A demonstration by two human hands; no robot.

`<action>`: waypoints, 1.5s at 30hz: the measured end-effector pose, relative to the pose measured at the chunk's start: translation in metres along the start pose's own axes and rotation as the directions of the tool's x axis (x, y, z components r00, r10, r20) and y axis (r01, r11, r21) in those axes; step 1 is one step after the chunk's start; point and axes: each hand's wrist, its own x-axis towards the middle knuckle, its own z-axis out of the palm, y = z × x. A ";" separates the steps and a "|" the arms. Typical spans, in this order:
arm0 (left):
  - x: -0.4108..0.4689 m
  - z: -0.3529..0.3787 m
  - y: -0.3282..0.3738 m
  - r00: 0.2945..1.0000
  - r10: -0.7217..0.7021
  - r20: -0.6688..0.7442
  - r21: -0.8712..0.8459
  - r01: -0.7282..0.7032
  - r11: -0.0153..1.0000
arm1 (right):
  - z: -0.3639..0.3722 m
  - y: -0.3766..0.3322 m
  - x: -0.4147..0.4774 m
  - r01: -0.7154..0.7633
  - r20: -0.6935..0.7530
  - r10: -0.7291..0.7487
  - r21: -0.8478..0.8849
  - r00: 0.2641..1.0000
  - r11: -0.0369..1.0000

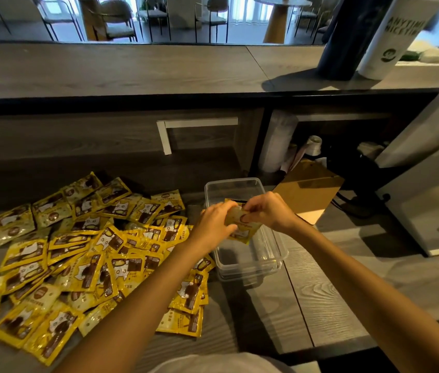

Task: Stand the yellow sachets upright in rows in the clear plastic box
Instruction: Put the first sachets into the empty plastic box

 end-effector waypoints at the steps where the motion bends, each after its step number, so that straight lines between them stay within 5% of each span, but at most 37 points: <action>1: -0.001 0.002 0.000 0.999 0.022 0.042 0.020 -0.023 1.000 | 0.001 0.001 0.000 0.015 0.067 -0.015 0.002 0.998 1.000; 4: -0.008 0.008 -0.005 0.992 0.027 0.125 0.083 -0.037 0.996 | 0.004 0.008 -0.002 -0.100 0.251 0.080 0.067 0.965 0.993; 6: -0.011 0.010 -0.008 0.986 0.045 0.157 0.107 -0.063 0.992 | 0.008 0.016 -0.001 -0.194 0.181 0.185 0.034 0.966 0.980; 9: -0.014 0.011 -0.011 0.974 0.065 0.217 0.212 -0.112 0.971 | 0.025 0.025 0.008 -0.138 0.088 0.160 -0.218 0.983 0.966; 12: -0.015 0.012 -0.019 0.960 0.054 0.273 0.230 -0.120 0.966 | 0.043 0.029 0.019 -0.093 0.209 0.177 -0.358 0.962 0.929; 18: -0.018 0.007 -0.019 0.939 0.104 0.328 0.248 -0.192 0.950 | 0.054 0.036 0.032 -0.063 0.322 0.267 -0.525 0.908 0.849; 25: -0.016 0.002 -0.012 0.882 0.053 0.469 0.169 -0.149 0.974 | 0.051 0.024 0.022 0.080 0.268 0.113 -0.618 0.957 0.782; 29: -0.018 0.002 -0.006 0.888 -0.021 0.460 0.112 -0.035 0.993 | 0.041 0.023 0.021 -0.154 0.057 0.193 -0.410 0.979 0.899; 32: -0.013 0.009 -0.013 0.980 -0.004 0.197 0.000 0.004 1.000 | 0.029 0.018 0.016 -0.325 -0.096 0.334 0.099 0.938 0.941; 34: -0.009 0.008 -0.011 0.996 -0.088 0.019 -0.184 0.090 0.979 | 0.021 0.008 0.010 -0.338 -0.077 0.460 0.574 0.885 0.746; 36: -0.005 0.005 -0.003 0.974 -0.208 -0.084 -0.386 0.161 0.908 | 0.014 -0.003 0.004 -0.289 -0.017 0.504 0.802 0.863 0.523; 40: 0.001 -0.004 0.007 0.948 -0.312 -0.068 -0.573 0.219 0.790 | 0.012 -0.013 -0.003 -0.250 0.098 0.457 0.925 0.884 0.286; 42: 0.002 -0.006 0.006 0.949 -0.292 -0.118 -0.519 0.192 0.833 | 0.014 -0.010 -0.006 -0.296 0.114 0.422 0.868 0.899 0.398; 45: 0.000 -0.009 0.002 0.954 -0.186 -0.236 -0.182 0.145 0.973 | 0.015 -0.005 -0.011 -0.262 -0.013 0.375 0.693 0.927 0.671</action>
